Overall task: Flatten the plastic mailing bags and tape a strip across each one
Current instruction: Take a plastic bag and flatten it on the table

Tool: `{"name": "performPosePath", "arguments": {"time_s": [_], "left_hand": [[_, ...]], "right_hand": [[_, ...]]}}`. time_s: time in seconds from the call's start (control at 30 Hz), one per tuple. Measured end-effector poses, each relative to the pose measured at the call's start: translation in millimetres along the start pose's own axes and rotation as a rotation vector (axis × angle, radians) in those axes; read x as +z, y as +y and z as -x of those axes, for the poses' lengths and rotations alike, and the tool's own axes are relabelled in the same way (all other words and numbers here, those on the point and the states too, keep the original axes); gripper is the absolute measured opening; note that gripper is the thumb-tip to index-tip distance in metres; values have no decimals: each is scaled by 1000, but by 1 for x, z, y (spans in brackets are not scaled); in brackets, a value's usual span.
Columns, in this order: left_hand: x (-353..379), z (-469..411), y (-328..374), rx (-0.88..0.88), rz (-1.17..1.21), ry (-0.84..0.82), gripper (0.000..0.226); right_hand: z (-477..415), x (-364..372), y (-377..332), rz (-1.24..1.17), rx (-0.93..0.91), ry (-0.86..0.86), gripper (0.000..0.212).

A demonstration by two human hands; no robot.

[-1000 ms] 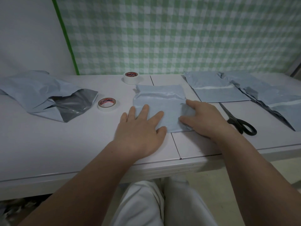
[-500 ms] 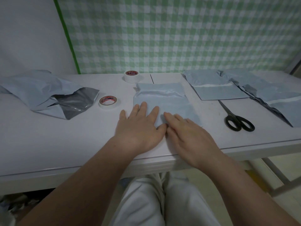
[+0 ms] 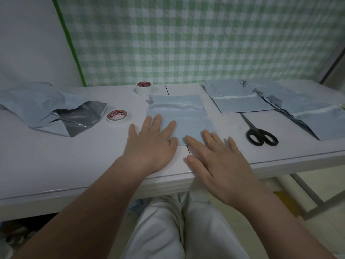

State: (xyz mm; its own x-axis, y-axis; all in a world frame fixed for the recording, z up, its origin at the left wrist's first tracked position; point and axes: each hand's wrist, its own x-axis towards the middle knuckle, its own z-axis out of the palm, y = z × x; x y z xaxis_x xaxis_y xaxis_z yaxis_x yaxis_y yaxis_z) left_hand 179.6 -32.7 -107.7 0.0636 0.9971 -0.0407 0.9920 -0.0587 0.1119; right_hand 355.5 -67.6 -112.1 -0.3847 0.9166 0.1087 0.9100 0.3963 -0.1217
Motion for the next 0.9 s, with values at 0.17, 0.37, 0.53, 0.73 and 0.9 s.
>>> {"name": "performPosePath", "arguments": {"time_s": [0.17, 0.37, 0.53, 0.73, 0.9], "left_hand": [[-2, 13, 6, 252, -11, 316, 37], [2, 33, 9, 314, 9, 357, 51], [1, 40, 10, 309, 52, 327, 54], [5, 41, 6, 301, 13, 351, 46], [5, 40, 4, 247, 32, 350, 53]], "right_hand": [[0, 1, 1, -3, 3, -6, 69], [2, 0, -2, -21, 4, 13, 74], [4, 3, -8, 17, 57, 60, 79], [5, 8, -13, 0, 122, 123, 79], [8, 8, -12, -15, 177, 150, 82]]}}
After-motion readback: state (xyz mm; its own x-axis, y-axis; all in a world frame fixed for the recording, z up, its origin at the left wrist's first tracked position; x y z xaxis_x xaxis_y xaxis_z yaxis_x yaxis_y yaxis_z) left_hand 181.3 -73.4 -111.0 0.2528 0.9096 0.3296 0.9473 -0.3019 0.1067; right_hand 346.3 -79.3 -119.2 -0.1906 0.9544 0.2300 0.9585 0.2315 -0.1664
